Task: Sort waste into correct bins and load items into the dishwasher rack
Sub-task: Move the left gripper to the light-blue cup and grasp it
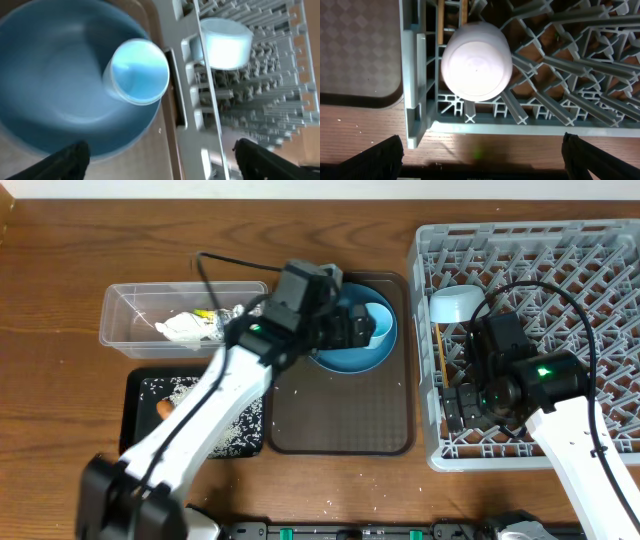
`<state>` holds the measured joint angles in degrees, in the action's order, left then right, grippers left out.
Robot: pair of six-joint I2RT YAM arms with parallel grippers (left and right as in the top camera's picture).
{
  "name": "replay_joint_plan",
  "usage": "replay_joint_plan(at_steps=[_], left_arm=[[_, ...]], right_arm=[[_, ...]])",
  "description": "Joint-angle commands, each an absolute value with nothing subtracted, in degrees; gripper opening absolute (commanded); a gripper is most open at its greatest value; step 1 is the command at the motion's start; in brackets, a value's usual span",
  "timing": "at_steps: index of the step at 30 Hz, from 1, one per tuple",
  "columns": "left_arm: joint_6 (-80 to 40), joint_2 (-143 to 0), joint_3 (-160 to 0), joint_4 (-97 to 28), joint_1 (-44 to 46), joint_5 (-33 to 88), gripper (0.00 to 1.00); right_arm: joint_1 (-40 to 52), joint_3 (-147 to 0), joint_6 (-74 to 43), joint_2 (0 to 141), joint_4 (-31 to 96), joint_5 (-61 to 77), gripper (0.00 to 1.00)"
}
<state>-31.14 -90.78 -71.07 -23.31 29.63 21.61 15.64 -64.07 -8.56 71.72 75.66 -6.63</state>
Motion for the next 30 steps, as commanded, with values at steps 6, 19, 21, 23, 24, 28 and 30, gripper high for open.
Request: replay_joint_plan(at_steps=[6,19,21,23,24,28,30], left_arm=[[-37.2,-103.1,-71.5,-12.6,31.3,19.8,0.76],[-37.6,-109.9,-71.5,-11.7,31.2,13.1,0.62],[-37.6,-110.3,-71.5,-12.0,31.2,12.3,0.57],[-37.6,-110.4,-71.5,-12.0,31.2,12.4,0.53],[-37.6,-110.4,-71.5,-11.8,31.2,12.4,0.51],[-37.6,-110.4,-71.5,-11.4,31.2,12.4,0.43],[-37.6,-110.4,-71.5,-11.4,31.2,12.4,0.38]], right_arm=[[16.1,-64.0,-8.8,71.8,75.7,-6.6,0.99],[16.1,-64.0,-8.8,71.8,75.7,-6.6,0.99],[16.1,-64.0,-8.8,71.8,75.7,-6.6,0.99],[16.1,-64.0,-8.8,71.8,75.7,-6.6,0.99],[16.2,-64.0,-8.8,71.8,75.7,-6.6,0.99],[16.1,-64.0,-8.8,71.8,75.7,-6.6,0.99],[16.2,-64.0,-8.8,71.8,75.7,-6.6,0.99]])
